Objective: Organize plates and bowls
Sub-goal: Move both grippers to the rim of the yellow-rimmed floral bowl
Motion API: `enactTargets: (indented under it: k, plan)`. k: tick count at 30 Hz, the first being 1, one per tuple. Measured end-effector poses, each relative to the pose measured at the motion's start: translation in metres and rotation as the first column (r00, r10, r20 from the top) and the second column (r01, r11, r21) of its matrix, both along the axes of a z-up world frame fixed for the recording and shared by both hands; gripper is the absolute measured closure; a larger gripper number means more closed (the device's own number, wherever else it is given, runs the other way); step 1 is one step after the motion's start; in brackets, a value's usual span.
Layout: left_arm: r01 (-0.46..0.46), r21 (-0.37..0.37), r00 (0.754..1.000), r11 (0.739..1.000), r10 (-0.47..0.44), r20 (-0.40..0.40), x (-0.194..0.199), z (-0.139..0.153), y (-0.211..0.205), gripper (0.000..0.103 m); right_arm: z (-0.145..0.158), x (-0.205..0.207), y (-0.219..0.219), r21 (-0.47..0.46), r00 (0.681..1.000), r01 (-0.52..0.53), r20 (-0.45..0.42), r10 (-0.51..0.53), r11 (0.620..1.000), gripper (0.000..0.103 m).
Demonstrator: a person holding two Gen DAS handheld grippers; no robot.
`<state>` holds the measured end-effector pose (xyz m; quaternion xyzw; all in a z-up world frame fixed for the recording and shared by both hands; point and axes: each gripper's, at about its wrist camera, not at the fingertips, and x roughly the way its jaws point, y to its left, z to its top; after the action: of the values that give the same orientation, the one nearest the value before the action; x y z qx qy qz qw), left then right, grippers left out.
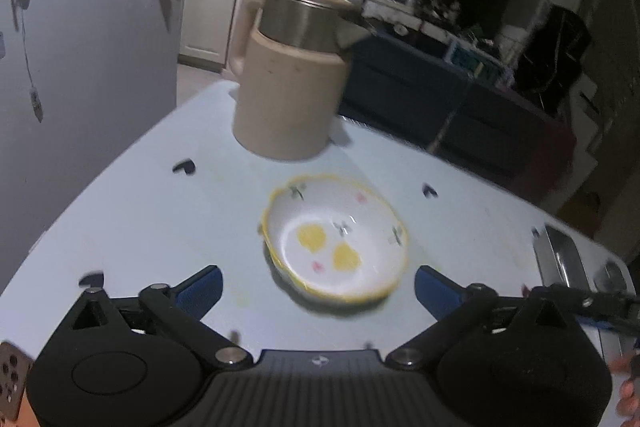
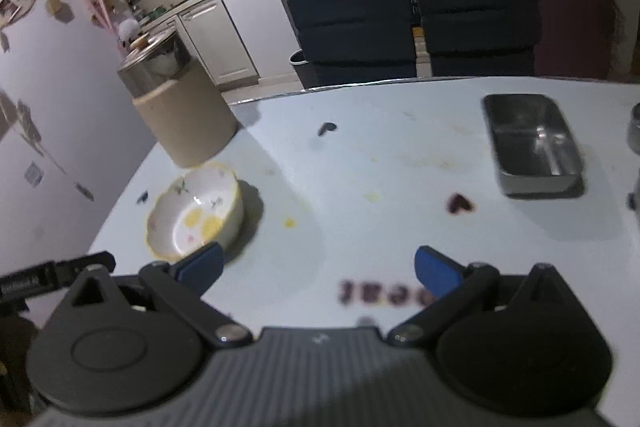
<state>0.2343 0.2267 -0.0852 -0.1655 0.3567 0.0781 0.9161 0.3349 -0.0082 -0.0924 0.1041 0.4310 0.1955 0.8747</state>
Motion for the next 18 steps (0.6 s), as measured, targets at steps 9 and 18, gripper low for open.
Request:
enactTargets:
  k: [9, 18]
  plan:
    - [0.018, 0.006, 0.998, 1.000, -0.018, -0.057, 0.048, -0.024, 0.025, 0.041, -0.024, 0.052, 0.068, 0.105, 0.995, 0.002, -0.101, 0.009, 0.994, 0.036]
    - [0.000, -0.041, 0.991, 0.999, -0.006, -0.137, 0.082, -0.057, 0.053, 0.082, -0.065, 0.081, 0.125, 0.095, 0.977, 0.014, -0.211, 0.006, 0.995, 0.073]
